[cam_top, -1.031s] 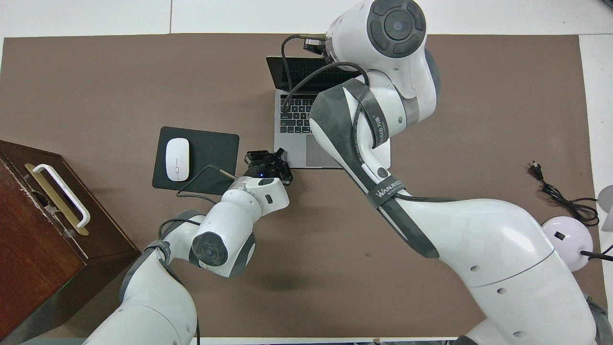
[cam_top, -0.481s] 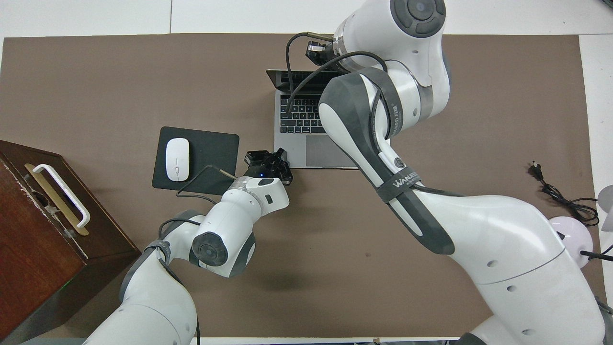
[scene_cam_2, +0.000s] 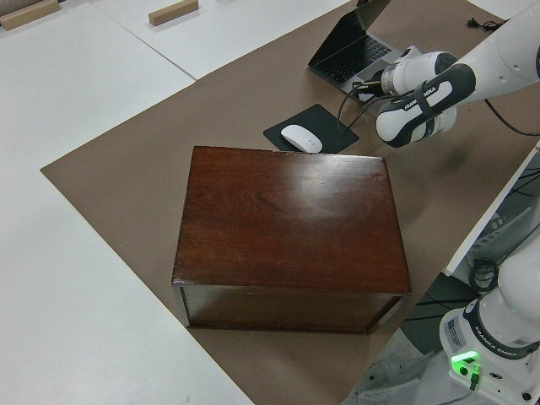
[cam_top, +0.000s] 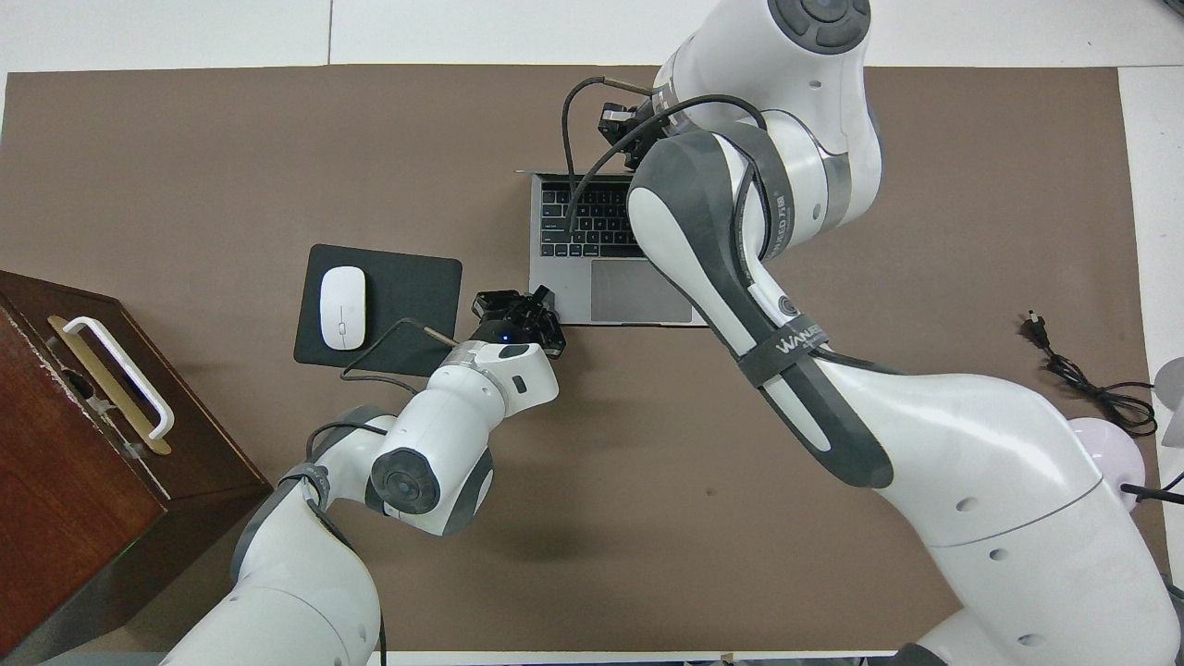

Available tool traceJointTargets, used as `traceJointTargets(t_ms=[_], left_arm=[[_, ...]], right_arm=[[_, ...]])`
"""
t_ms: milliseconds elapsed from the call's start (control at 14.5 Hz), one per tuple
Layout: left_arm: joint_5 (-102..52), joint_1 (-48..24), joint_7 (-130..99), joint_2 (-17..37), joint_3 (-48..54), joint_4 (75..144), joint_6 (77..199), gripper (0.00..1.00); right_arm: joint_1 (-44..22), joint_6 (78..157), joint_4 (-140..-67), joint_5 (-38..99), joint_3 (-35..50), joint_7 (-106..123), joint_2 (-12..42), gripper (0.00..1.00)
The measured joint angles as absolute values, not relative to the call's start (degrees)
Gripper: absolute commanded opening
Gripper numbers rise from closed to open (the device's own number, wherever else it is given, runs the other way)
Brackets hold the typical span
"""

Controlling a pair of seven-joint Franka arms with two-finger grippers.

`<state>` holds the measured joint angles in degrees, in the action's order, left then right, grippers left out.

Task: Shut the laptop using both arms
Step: 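Push the laptop screen down toward the keyboard with the right gripper, then press the laptop lid fully shut with the right gripper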

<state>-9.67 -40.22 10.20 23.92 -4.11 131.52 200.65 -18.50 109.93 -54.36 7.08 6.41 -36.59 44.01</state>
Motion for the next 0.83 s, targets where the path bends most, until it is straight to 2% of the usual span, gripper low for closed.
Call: traceJointTargets(t_ms=[344,825], left_arm=[[-9.67,-40.22,10.21,23.92,-4.11,131.53,200.67,0.00],[-9.67,-40.22,10.21,23.93,-4.11,131.53,200.69,0.00]], right_arm=[[-18.52,110.78,-59.17,7.83,6.54,-36.59,43.96,0.00],[-18.52,117.50,-66.36,10.07,6.77,-36.59,43.13,0.00]])
